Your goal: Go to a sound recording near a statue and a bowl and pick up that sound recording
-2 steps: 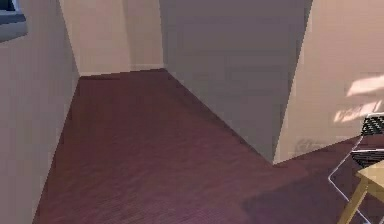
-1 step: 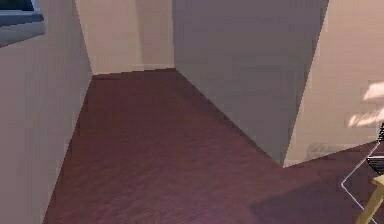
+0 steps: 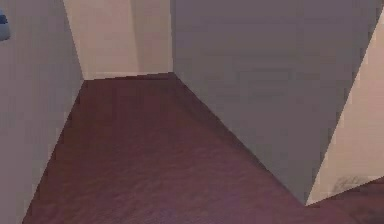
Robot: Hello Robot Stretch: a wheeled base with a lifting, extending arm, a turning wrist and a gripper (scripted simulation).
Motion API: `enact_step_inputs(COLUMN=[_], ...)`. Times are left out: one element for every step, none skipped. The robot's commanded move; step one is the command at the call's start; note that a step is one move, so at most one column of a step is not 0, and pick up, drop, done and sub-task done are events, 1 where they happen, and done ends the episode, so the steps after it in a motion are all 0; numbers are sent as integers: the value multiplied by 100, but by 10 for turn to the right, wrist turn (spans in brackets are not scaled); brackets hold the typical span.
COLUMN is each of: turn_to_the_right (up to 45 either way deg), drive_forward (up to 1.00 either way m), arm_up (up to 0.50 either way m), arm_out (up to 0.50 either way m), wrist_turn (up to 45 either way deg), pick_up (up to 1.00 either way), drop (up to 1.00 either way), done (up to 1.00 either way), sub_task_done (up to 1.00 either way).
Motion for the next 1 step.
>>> enact_step_inputs(turn_to_the_right=[330], drive_forward=[0], arm_up=[0], arm_out=[0], wrist_turn=[0], pick_up=[0], drop=[0], done=[0], sub_task_done=[0])
